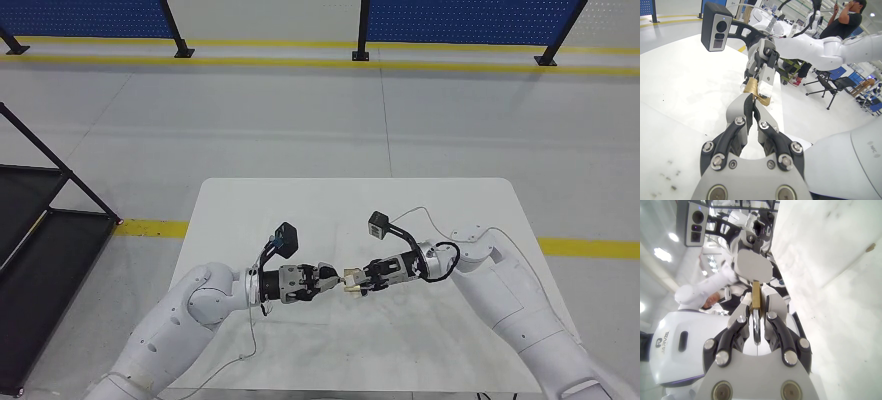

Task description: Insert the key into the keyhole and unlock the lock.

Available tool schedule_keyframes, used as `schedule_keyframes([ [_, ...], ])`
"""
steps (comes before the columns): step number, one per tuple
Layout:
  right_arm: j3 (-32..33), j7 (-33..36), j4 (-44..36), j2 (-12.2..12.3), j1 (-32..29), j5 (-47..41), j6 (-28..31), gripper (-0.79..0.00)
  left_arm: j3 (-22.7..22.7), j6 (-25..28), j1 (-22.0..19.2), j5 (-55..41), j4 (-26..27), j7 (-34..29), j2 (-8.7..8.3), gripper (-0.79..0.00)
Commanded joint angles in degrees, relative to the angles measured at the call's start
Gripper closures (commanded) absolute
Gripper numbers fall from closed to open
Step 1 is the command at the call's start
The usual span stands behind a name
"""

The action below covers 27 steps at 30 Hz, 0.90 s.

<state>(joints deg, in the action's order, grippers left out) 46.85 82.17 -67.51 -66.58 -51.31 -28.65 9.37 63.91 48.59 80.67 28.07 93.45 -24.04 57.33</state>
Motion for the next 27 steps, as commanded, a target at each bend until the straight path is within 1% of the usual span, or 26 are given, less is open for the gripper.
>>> schedule_keyframes([
  [1,0.03,0.02,0.01,-0.01,-0.01,0.02,0.01,0.0,-0.24,-0.07,-0.02,0.66,-0.13,0.58,0.07,0.0],
  [8,0.11,0.07,0.03,-0.04,-0.07,0.09,0.01,0.0,-0.36,0.06,-0.34,3.51,-0.13,2.65,0.19,0.0],
  [17,0.24,0.13,0.23,-0.1,-0.12,0.04,0.05,0.0,0.06,0.68,0.62,10.14,1.05,7.54,0.3,0.0],
  [27,0.36,0.28,0.53,-0.14,-0.29,-0.06,0.17,0.0,0.71,-1.89,2.55,23.62,3.25,15.2,0.43,0.0],
])
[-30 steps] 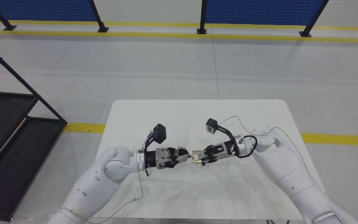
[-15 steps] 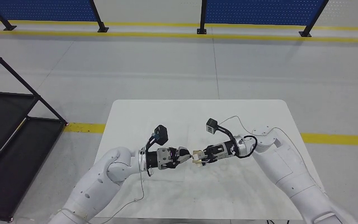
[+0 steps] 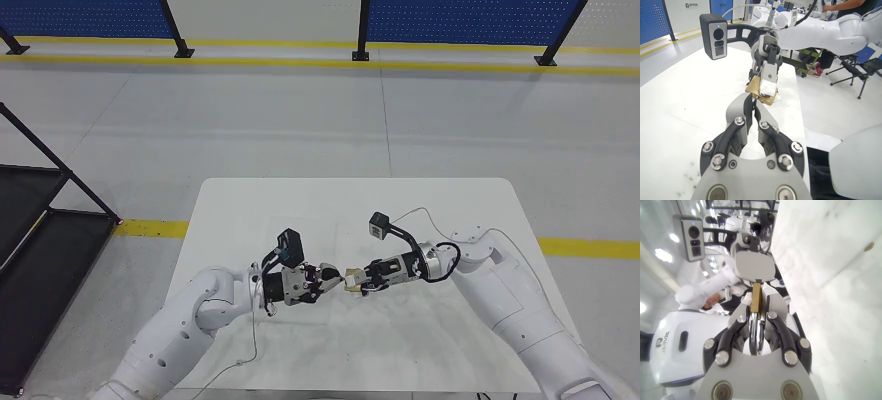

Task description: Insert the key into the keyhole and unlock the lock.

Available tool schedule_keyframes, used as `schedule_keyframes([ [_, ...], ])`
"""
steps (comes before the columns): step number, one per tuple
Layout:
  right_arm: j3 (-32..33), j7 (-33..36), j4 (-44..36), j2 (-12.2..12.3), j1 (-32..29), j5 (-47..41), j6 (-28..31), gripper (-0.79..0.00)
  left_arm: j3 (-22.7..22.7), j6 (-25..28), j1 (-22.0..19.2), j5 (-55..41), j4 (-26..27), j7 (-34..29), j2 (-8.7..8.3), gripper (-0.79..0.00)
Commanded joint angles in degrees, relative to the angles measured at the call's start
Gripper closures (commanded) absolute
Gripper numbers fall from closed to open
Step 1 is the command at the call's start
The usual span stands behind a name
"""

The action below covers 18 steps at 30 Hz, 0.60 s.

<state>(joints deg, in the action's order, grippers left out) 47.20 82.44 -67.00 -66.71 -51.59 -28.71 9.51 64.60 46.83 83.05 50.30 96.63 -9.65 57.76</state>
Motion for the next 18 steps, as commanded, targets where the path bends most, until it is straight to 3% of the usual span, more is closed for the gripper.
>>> schedule_keyframes([
  [1,0.02,0.02,0.02,-0.01,-0.03,0.01,0.05,0.0,0.06,-0.33,0.33,2.54,0.19,1.6,0.02,0.0],
  [18,0.27,0.07,0.0,-0.05,-0.22,0.08,0.19,0.0,0.47,-2.03,2.26,16.41,1.86,12.41,0.02,0.0],
])
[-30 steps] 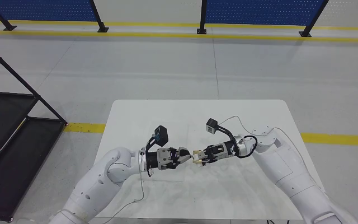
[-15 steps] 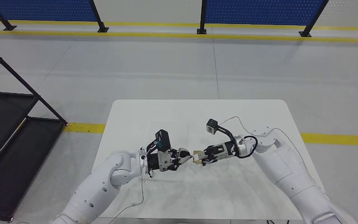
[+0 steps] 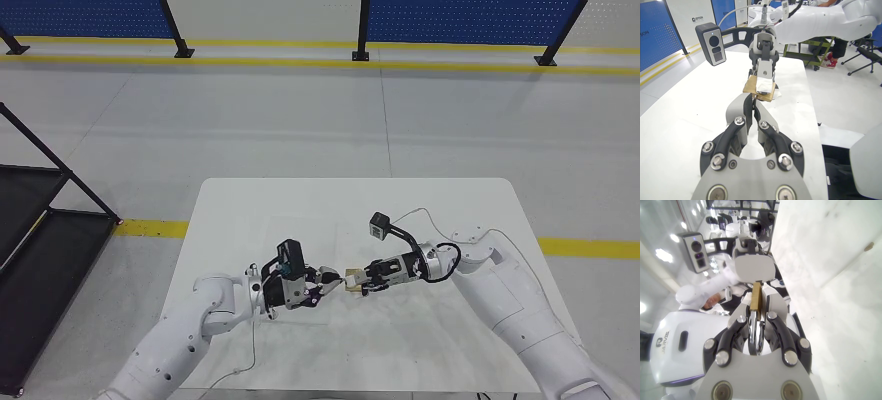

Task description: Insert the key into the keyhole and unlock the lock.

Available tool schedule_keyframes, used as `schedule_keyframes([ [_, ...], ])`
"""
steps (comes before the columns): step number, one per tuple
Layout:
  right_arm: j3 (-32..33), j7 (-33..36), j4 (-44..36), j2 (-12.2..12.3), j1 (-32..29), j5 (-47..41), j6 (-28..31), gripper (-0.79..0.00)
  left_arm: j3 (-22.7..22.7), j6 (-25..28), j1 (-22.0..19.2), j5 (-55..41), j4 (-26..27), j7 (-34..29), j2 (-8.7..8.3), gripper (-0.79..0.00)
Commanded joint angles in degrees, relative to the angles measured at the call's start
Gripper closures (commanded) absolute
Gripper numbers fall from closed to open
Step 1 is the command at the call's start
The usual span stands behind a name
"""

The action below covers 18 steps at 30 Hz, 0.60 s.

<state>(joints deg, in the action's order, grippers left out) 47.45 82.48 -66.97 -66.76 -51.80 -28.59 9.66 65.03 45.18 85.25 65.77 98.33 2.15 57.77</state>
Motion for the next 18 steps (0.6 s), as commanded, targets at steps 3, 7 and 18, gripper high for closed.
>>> schedule_keyframes([
  [3,0.08,0.12,-0.03,-0.01,-0.02,-0.08,0.05,0.0,0.11,-1.26,0.35,3.36,0.66,2.41,0.0,0.0],
  [7,0.11,0.25,-0.11,-0.01,0.07,0.05,-0.06,0.0,0.19,-2.25,0.94,6.54,0.98,5.16,-0.04,0.0],
  [18,-0.01,0.33,-0.23,-0.13,0.24,0.23,-0.28,0.0,0.26,-3.05,1.85,10.5,1.3,7.58,-0.18,0.0],
])
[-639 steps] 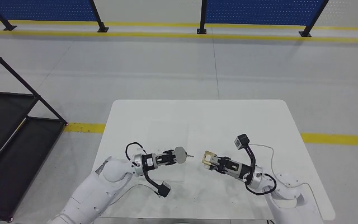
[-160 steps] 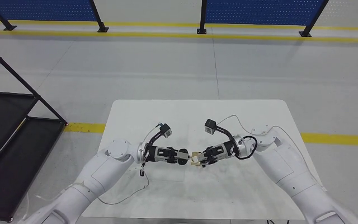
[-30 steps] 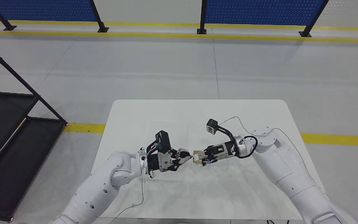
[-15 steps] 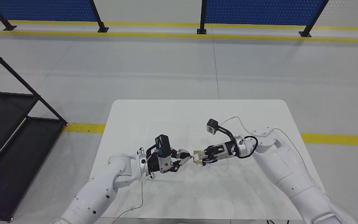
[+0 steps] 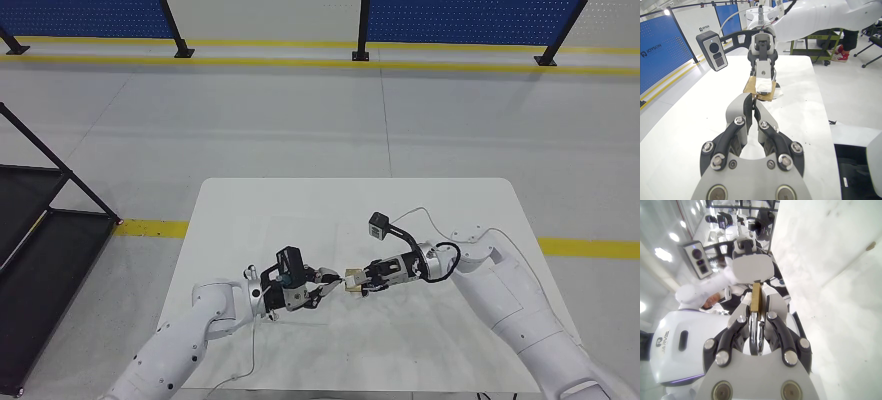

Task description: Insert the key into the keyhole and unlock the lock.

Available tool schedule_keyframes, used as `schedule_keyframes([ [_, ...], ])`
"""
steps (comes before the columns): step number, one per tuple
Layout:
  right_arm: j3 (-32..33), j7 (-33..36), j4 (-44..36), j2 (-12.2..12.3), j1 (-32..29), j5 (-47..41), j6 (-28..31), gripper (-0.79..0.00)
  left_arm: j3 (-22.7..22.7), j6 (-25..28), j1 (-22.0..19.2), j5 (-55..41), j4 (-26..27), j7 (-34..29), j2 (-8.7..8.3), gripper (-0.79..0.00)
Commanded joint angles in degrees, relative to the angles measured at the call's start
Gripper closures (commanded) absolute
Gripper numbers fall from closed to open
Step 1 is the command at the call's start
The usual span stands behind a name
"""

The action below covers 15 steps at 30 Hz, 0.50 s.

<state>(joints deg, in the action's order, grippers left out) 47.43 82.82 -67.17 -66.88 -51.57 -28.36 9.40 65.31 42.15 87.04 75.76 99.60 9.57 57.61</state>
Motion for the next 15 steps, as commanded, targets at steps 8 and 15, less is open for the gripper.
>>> schedule_keyframes([
  [8,0.04,0.01,-0.15,-0.04,-0.07,-0.03,-0.02,0.0,-0.03,-0.78,0.58,3.56,0.62,2.03,-0.14,0.0],
  [15,0.11,-0.27,-0.08,-0.04,-0.43,-0.05,0.09,0.0,0.25,-1.27,1.28,4.91,0.8,4.16,-0.27,-0.591],
])
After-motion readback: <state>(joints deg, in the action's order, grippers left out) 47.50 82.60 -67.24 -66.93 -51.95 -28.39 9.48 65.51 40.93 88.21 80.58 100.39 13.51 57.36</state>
